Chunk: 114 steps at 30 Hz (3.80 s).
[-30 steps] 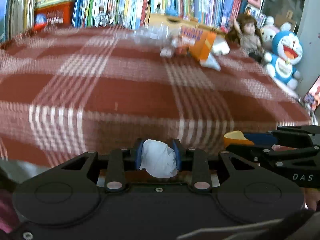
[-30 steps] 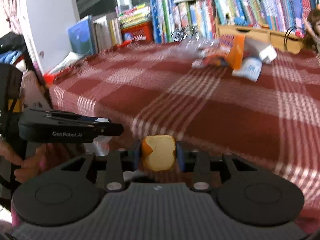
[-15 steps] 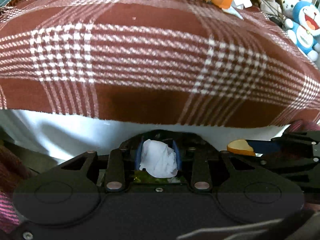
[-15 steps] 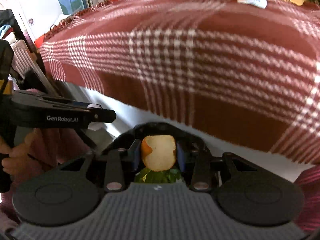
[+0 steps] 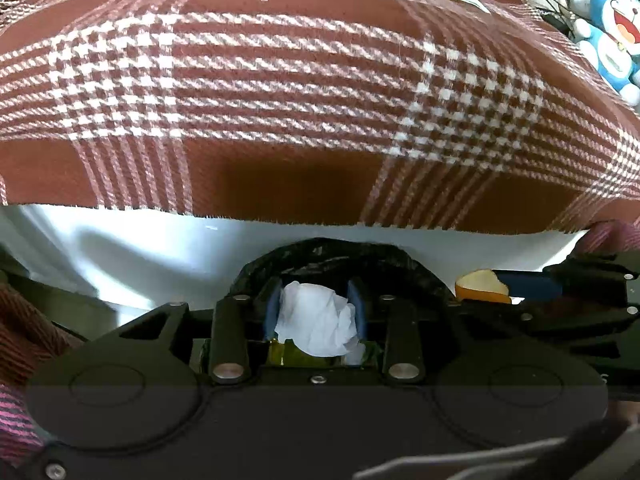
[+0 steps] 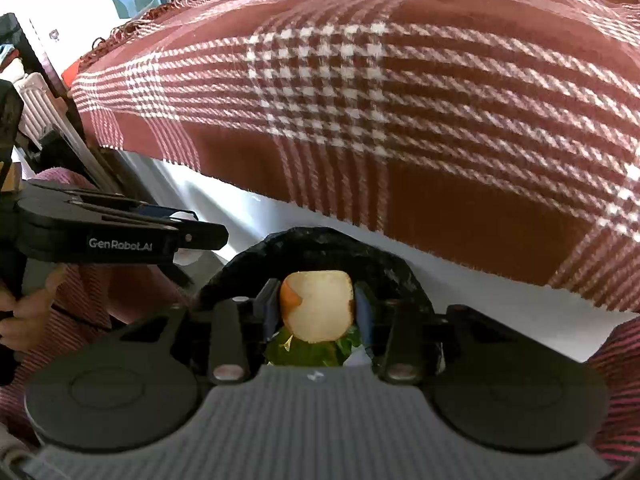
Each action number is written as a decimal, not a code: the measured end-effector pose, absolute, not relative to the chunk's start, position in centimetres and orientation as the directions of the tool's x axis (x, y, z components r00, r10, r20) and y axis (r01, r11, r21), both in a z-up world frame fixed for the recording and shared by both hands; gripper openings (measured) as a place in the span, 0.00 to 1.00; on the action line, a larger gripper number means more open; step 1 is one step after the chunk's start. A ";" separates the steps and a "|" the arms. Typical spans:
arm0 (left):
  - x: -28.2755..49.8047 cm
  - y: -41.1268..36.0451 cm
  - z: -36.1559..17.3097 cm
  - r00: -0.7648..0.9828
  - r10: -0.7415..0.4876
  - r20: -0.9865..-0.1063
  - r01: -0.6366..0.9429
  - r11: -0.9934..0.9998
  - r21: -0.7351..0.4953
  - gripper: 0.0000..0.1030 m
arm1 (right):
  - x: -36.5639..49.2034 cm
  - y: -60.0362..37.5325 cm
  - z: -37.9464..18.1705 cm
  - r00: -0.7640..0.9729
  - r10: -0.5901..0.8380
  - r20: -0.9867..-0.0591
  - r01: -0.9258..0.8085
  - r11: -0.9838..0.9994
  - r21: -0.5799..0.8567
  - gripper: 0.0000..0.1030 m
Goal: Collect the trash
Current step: 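Lower the tissue and bread into the black trash bag and open both tools, then move both tools back over the tablecloth, then grasp the small snack wrapper with the left tool while the right tool grasps the orange box, then lower the wrapper and orange box into the black trash bag and open both tools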
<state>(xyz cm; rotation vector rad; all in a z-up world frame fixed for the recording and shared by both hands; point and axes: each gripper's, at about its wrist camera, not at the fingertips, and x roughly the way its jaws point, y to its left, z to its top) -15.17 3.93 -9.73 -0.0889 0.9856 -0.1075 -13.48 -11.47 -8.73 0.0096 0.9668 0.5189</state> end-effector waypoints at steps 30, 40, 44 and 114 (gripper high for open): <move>-13.0 4.5 2.0 0.732 -0.244 -0.636 0.162 0.969 -0.186 0.88 | -10.4 -15.9 1.0 0.618 0.547 -0.565 -0.428 0.836 0.342 0.85; -4.0 2.0 5.8 0.827 -0.252 -0.503 0.186 0.966 -0.178 0.90 | -3.5 -19.3 5.9 0.799 0.354 -0.486 -0.282 0.934 0.217 0.87; 1.9 0.5 5.9 0.825 -0.270 -0.496 0.180 0.958 -0.223 0.81 | 1.5 -21.1 6.4 0.815 0.343 -0.467 -0.205 0.925 0.321 0.87; -20.1 3.8 6.0 0.855 -0.305 -0.419 0.255 0.952 -0.171 0.26 | -14.8 -18.3 6.7 0.666 0.596 -0.449 -0.367 0.786 0.498 0.09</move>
